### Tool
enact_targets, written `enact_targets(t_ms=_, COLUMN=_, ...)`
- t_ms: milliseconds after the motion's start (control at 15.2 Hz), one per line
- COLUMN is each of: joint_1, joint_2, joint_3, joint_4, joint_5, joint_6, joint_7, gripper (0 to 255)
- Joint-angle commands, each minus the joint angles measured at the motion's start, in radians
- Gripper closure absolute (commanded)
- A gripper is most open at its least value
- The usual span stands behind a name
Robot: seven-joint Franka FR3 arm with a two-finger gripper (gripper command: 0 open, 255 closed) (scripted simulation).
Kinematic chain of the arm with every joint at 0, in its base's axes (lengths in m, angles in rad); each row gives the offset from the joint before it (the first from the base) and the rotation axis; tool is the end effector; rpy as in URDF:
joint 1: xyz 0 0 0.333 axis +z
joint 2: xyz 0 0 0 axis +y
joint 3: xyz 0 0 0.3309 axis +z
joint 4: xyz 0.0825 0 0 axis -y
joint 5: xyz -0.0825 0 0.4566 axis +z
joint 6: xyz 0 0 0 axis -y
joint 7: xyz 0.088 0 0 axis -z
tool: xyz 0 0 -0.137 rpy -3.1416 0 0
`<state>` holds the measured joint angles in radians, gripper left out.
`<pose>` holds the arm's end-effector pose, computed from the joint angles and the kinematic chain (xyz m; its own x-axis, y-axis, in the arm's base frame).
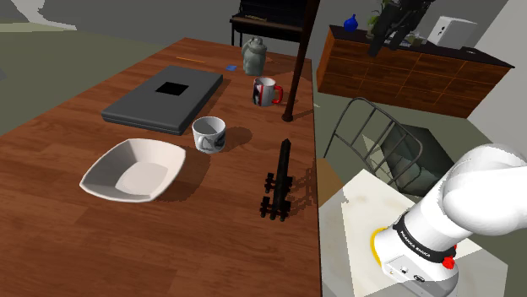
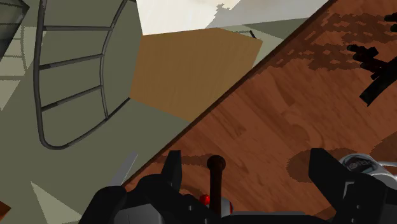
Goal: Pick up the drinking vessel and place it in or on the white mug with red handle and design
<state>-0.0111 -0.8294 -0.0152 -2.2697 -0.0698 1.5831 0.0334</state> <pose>0.3599 -0.0206 0.6356 0.9880 -0.0552 0.1441 -0.0634 -0.9966 0.0532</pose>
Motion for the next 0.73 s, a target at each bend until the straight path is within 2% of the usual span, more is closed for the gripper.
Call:
enact_targets(t_ms=0, joint_1=0.0, joint_2=0.0, joint_3=0.0, joint_4=0.0, joint_5=0.0, joint_6=0.0, joint_7=0.0, gripper=0)
enact_targets(t_ms=660, joint_1=0.03, joint_2=0.217, joint_3=0.11, joint_4=-0.059, joint_5=0.077, joint_6=0.26, joint_7=0.155, gripper=0)
